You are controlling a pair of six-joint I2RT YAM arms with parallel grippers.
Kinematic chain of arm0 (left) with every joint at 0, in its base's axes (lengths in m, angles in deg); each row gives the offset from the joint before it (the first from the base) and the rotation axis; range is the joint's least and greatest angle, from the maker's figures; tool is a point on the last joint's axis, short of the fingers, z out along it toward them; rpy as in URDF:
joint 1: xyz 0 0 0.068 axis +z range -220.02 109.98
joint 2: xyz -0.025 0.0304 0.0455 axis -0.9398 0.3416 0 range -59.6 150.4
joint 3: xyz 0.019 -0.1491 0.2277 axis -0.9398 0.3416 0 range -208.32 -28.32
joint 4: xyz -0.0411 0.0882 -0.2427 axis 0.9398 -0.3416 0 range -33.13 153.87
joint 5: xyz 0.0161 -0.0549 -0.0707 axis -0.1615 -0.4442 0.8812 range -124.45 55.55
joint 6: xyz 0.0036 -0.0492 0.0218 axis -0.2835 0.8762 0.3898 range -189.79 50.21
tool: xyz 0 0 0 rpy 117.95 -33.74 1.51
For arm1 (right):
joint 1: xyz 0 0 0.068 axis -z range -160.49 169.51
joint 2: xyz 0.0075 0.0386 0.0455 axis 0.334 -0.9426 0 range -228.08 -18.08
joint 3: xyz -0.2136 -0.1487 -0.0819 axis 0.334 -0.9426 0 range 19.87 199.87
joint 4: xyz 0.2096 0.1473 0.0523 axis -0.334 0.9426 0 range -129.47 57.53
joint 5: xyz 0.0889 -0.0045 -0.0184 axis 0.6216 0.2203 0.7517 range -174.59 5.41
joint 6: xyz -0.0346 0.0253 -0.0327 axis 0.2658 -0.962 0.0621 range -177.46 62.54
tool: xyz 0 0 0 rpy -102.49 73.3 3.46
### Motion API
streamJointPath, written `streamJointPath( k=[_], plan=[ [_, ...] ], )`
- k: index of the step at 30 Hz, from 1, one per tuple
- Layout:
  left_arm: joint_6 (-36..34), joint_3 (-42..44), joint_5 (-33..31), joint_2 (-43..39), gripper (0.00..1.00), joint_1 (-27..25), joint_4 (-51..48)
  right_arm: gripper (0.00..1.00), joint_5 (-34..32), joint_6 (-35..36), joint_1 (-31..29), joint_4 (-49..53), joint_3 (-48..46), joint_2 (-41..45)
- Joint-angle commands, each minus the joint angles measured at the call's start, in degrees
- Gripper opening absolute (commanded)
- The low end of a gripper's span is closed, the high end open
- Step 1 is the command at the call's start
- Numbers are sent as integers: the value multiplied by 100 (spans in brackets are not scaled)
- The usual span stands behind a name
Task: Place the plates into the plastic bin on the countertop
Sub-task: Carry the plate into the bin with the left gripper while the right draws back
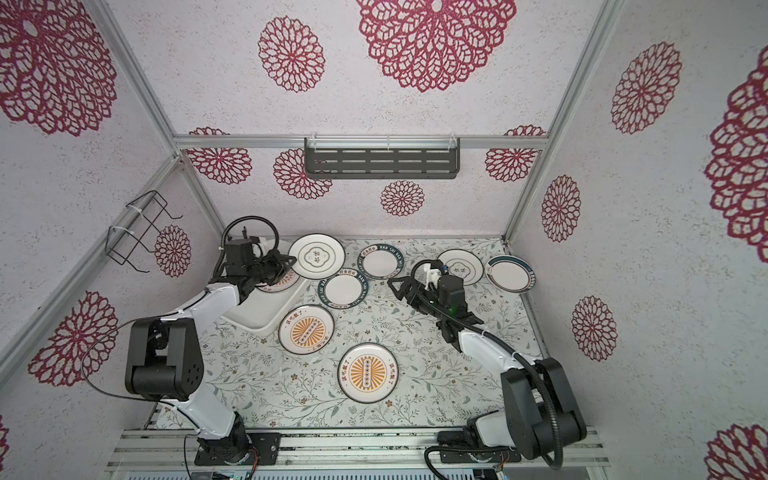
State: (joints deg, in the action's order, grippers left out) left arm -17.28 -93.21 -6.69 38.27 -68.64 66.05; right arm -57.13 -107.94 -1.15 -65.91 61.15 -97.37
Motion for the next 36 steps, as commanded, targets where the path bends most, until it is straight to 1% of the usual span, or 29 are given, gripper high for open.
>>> streamJointPath(
  k=[1,7,10,13,16,22,31,36],
  plan=[
    [-117,124,-189,-223,0,353,58,99,178,74,-316,-656,302,-198],
    [-68,191,-578,-144,0,987,-145,99,251,159,-713,-667,687,-561],
    [-146,163,-770,-18,0,1111,-180,99,166,211,-738,-576,748,-558],
    [-129,90,-799,161,0,1196,-208,99,87,314,-745,-432,800,-509],
    [-93,49,-934,339,0,1217,-148,99,67,341,-744,-371,804,-466],
    [72,-223,-999,799,0,1223,-86,99,-9,355,-744,-283,768,-406],
    [176,-453,-1404,1141,0,1219,-153,99,-280,416,-745,-25,612,-199],
    [385,-367,-1353,1330,0,1219,177,99,-406,436,-741,41,570,-105]
  ],
)
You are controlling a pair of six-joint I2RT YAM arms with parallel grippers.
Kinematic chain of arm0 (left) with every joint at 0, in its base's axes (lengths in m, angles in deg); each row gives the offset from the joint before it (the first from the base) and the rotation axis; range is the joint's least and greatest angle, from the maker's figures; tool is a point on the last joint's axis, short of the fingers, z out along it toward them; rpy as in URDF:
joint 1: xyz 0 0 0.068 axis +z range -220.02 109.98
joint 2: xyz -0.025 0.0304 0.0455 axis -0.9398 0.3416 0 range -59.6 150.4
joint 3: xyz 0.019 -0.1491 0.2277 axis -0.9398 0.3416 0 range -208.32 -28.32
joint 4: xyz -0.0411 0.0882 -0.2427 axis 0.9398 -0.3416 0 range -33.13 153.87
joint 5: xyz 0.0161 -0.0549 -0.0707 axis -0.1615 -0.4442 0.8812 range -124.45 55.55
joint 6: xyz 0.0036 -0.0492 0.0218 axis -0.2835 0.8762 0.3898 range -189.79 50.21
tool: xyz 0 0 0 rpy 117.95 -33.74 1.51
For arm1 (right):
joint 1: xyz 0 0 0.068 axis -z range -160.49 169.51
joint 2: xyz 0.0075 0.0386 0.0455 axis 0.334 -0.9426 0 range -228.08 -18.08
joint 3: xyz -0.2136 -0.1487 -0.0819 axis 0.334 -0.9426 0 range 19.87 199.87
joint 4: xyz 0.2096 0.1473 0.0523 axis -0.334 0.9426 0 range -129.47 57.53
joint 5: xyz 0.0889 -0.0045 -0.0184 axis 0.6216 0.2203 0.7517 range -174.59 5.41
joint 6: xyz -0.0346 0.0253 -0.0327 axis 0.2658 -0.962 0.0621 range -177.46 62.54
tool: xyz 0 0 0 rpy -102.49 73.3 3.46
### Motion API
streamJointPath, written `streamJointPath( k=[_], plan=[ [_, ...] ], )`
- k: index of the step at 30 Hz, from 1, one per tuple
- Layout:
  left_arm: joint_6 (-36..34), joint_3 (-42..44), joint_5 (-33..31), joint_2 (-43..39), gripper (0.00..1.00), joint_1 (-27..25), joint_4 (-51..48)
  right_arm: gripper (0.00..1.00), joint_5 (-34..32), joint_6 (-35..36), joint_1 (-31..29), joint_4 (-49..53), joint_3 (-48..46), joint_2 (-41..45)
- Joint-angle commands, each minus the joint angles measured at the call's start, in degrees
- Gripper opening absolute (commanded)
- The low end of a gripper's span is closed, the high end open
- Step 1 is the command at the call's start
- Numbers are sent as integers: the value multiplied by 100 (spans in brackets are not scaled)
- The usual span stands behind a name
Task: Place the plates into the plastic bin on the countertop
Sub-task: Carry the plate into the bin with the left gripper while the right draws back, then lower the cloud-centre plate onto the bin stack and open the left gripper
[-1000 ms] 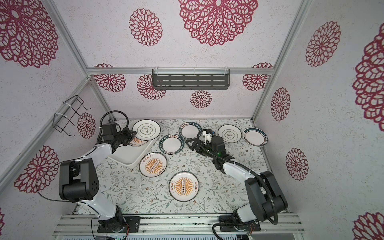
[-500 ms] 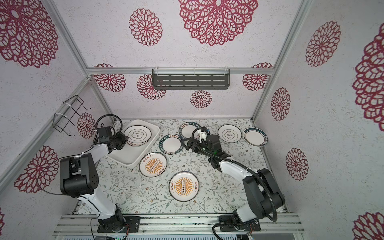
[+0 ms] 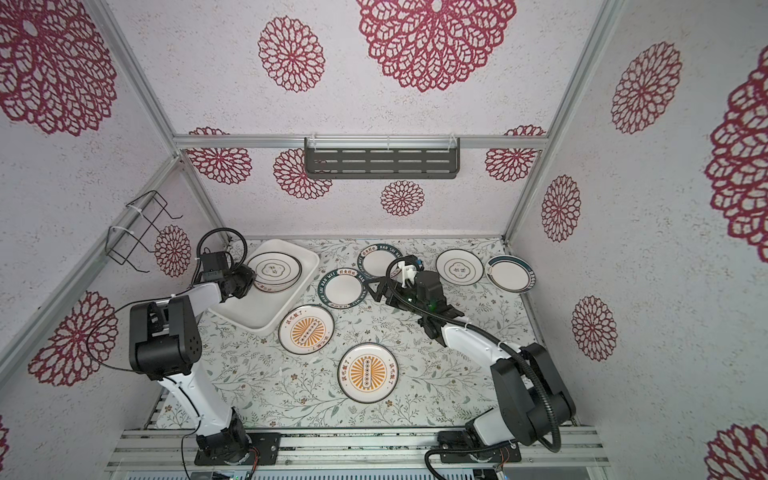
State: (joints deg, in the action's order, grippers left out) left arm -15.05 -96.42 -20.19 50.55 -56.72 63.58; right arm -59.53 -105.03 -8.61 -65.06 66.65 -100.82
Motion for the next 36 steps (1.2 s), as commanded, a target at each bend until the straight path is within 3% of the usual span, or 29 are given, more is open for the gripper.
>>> streamJointPath(
  k=[1,16,20,26,36],
  plan=[
    [179,-54,-12,133,0,29,458,99,-182,152,0,-22,17,245],
    [97,-169,-83,435,2,-32,416,99,-297,169,5,51,-54,320],
    [111,-221,-79,465,21,-60,372,99,-341,173,11,62,-71,346],
    [44,-247,-156,411,43,-96,187,99,-397,168,8,63,-103,359],
    [-168,-283,-264,297,69,-216,-52,99,-398,163,13,74,-96,302]
  ],
)
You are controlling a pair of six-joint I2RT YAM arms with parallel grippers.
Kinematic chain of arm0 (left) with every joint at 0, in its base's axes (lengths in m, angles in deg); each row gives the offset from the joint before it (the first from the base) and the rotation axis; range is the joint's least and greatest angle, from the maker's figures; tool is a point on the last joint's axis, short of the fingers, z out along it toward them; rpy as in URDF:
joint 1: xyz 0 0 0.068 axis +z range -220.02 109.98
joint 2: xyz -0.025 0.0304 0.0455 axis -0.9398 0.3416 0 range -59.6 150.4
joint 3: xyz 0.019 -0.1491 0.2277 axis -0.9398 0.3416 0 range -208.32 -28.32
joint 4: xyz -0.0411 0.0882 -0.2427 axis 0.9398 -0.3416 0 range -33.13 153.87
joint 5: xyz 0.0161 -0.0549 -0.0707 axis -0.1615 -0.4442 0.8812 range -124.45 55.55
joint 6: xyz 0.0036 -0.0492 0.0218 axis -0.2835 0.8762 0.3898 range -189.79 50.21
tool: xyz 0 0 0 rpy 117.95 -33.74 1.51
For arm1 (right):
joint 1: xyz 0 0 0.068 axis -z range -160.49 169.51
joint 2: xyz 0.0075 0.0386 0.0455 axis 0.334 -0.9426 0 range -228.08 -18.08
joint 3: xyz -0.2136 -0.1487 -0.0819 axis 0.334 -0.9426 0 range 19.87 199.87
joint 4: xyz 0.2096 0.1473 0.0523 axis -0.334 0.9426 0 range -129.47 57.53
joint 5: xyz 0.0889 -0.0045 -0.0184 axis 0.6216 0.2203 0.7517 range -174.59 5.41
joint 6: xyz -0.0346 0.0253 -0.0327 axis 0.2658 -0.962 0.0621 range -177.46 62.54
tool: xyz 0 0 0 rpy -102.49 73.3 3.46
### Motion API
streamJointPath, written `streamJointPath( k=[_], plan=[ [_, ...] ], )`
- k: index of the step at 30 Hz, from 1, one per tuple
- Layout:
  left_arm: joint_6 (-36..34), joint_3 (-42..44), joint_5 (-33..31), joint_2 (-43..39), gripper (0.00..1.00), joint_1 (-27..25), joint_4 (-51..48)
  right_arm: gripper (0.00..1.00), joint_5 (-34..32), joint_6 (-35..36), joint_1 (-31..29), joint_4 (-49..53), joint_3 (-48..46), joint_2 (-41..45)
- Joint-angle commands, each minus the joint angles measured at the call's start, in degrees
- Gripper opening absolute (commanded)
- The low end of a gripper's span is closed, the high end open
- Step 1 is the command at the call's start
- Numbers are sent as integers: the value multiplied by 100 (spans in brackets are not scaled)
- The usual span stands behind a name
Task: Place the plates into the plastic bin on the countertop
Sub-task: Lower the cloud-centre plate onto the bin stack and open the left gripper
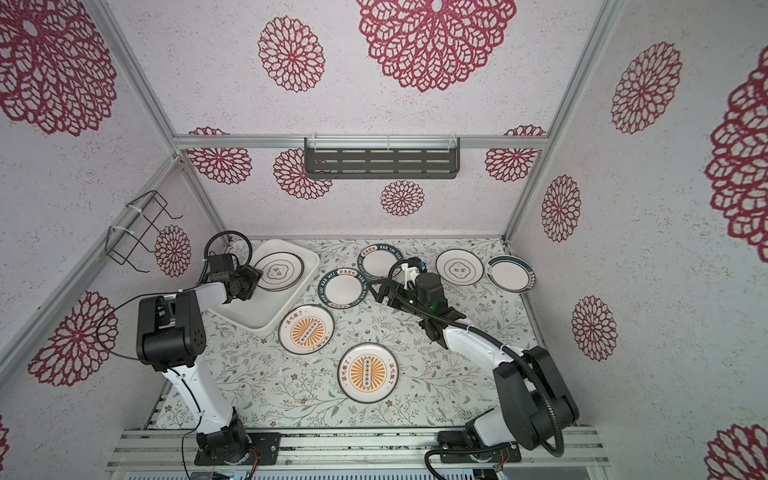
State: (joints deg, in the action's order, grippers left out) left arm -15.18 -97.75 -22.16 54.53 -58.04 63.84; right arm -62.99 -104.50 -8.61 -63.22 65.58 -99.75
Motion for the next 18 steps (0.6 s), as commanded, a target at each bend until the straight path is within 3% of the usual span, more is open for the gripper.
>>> streamJointPath(
  k=[1,13,18],
  plan=[
    [-206,-167,-56,-101,71,-97,-80,99,-60,117,14,-100,10,193],
    [-592,-189,-299,-573,84,-255,-334,99,-378,132,81,113,-98,318],
    [-1114,344,-740,-1441,91,-542,52,99,-783,92,192,469,-135,439]
  ],
)
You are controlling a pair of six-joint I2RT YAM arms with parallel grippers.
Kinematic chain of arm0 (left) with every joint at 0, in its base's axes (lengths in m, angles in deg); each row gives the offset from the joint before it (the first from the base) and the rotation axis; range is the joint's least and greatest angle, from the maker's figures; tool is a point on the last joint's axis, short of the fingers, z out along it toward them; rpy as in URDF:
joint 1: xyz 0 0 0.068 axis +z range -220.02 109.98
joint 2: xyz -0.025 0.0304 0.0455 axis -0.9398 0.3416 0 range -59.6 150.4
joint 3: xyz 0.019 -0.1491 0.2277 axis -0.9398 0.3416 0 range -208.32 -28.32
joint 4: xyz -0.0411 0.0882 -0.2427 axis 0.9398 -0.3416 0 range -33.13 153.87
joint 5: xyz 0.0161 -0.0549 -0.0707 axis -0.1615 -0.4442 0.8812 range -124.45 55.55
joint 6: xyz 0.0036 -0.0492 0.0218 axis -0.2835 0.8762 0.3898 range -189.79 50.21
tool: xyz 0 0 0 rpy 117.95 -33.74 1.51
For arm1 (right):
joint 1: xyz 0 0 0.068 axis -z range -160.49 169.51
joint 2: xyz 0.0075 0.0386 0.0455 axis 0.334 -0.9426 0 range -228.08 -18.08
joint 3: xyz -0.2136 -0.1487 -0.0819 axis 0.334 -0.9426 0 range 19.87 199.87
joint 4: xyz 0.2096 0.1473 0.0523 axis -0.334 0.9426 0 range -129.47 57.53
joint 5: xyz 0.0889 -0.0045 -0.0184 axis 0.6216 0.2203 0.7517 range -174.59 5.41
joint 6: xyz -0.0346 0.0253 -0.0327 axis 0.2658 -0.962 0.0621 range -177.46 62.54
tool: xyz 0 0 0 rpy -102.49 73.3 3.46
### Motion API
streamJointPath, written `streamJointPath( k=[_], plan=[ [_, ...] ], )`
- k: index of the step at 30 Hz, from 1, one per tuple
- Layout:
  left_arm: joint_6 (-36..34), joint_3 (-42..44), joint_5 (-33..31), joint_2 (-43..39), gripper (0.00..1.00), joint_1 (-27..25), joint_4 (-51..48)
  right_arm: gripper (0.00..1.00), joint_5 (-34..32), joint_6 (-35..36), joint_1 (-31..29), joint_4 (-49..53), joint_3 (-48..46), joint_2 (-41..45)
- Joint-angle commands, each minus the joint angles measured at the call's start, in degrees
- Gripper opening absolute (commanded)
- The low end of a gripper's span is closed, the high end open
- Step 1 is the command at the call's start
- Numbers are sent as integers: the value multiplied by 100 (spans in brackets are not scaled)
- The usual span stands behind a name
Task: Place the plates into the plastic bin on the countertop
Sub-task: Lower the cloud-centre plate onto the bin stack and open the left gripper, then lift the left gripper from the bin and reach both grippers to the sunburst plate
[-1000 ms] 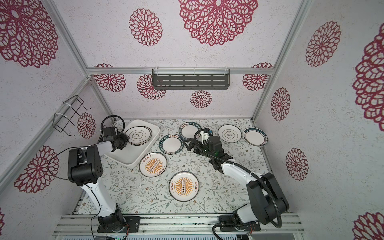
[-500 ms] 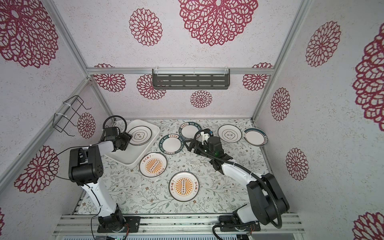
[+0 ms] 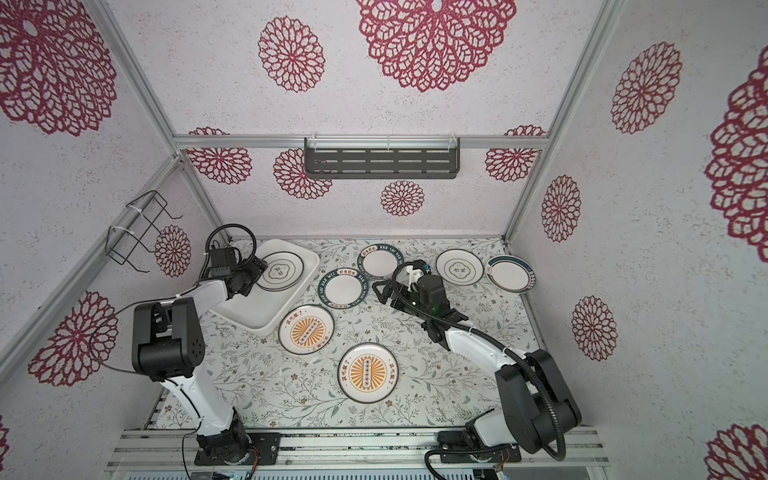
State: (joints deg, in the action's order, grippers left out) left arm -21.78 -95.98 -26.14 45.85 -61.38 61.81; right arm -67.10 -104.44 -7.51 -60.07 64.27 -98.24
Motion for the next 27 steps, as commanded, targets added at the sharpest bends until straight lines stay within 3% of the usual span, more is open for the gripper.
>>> streamJointPath(
  k=[1,3,5,10,13,19,23,27],
  plan=[
    [-603,236,-460,-778,93,-303,274,99,-477,40,113,216,-31,325],
    [-883,388,-638,-1148,99,-492,363,99,-543,-20,191,190,-126,377],
    [-1149,582,-687,-1492,97,-678,583,99,-576,-5,239,320,-154,396],
    [-1504,886,-257,-2165,97,-1059,766,99,-476,130,252,825,-239,506],
    [-1407,1009,-22,-2328,97,-1377,657,99,-211,72,255,844,-479,656],
    [-1341,1295,-162,-2625,97,-2243,269,99,135,-74,160,1270,-881,999],
    [-978,1778,242,-2859,97,-2674,295,99,152,32,-142,1909,-990,1358],
    [-1245,1739,155,-3161,97,-3201,-922,98,-52,-11,-465,2663,-1236,1750]
  ],
)
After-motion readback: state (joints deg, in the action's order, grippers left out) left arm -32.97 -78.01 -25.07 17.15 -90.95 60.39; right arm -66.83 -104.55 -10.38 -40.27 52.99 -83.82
